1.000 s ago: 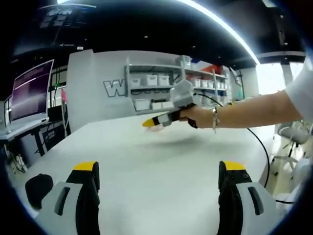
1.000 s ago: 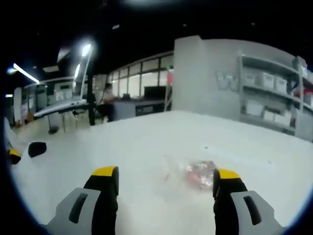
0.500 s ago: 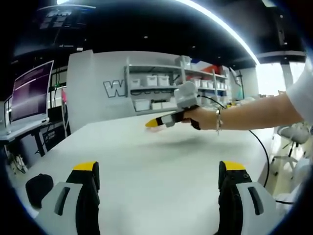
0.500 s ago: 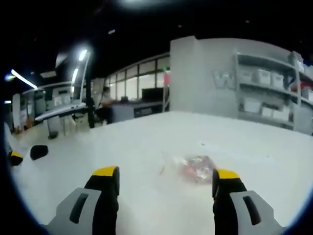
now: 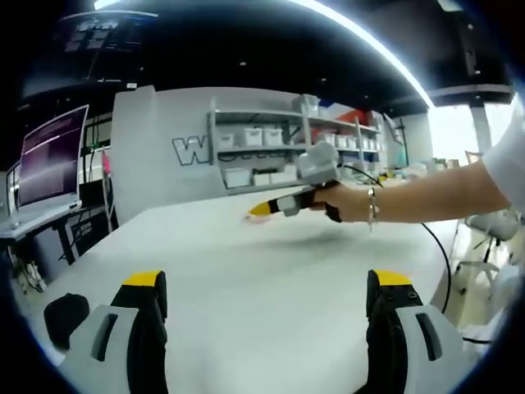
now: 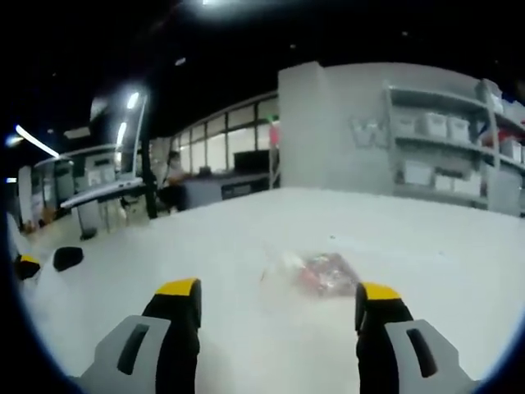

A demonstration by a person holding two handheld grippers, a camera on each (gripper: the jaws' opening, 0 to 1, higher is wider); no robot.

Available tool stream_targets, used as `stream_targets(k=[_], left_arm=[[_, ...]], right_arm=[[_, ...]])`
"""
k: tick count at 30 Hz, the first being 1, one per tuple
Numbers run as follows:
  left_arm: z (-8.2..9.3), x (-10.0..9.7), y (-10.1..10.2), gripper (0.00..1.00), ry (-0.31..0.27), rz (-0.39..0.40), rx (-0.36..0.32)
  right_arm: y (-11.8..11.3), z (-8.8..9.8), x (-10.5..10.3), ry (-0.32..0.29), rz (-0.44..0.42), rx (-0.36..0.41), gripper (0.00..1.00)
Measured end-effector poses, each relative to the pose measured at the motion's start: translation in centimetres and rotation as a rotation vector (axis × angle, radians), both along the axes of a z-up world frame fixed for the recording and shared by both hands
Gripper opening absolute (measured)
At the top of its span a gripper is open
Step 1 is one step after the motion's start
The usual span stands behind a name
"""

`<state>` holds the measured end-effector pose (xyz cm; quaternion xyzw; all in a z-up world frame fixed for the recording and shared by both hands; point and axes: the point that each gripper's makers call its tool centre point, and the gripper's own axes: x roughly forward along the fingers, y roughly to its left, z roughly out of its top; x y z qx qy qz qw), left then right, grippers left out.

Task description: Open the resealable bag by pulling the two sides of the seal apart until the entire bag opening is separated and visibly accessible.

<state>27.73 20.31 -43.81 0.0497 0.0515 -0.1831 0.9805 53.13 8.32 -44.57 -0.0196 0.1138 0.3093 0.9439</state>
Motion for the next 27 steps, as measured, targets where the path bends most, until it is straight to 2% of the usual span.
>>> stream_targets(k=[27], left_arm=[[0.1,-0.5,-0.2,1.0,-0.006,0.001,0.001]], right_arm=[[-2.4,0.3,-0.7,-0.02,-0.014,0.038,0.77]])
